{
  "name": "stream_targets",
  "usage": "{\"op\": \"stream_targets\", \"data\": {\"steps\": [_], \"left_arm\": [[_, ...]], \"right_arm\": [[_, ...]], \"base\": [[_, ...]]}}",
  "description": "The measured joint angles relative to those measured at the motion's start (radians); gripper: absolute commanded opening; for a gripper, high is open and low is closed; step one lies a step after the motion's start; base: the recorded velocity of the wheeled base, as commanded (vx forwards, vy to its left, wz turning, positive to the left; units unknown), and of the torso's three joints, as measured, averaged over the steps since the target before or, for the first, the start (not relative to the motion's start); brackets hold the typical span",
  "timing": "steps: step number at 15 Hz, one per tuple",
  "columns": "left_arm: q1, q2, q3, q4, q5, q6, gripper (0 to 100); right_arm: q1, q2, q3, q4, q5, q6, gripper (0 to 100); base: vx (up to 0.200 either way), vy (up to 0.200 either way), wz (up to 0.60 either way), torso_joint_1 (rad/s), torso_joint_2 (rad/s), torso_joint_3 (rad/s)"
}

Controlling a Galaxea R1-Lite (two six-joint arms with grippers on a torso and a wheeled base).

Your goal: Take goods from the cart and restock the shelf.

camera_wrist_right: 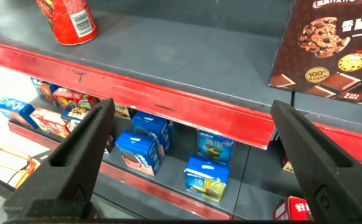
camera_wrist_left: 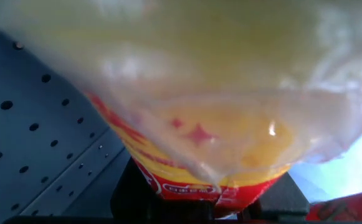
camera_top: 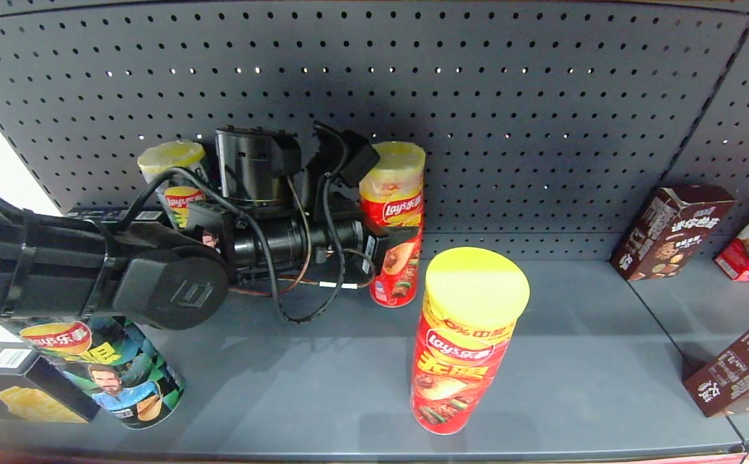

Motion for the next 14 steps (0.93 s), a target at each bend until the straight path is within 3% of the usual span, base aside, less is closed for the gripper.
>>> {"op": "stream_targets", "data": {"steps": [14], "left_arm": [[0.003, 0.098, -0.096, -0.011, 0.000, 0.021, 0]], "right_arm": [[-0.001, 0.000, 0.001, 0.000, 0.000, 0.000, 100]], "base": [[0.000, 0.000, 0.00, 0.000, 0.00, 0.000]]}}
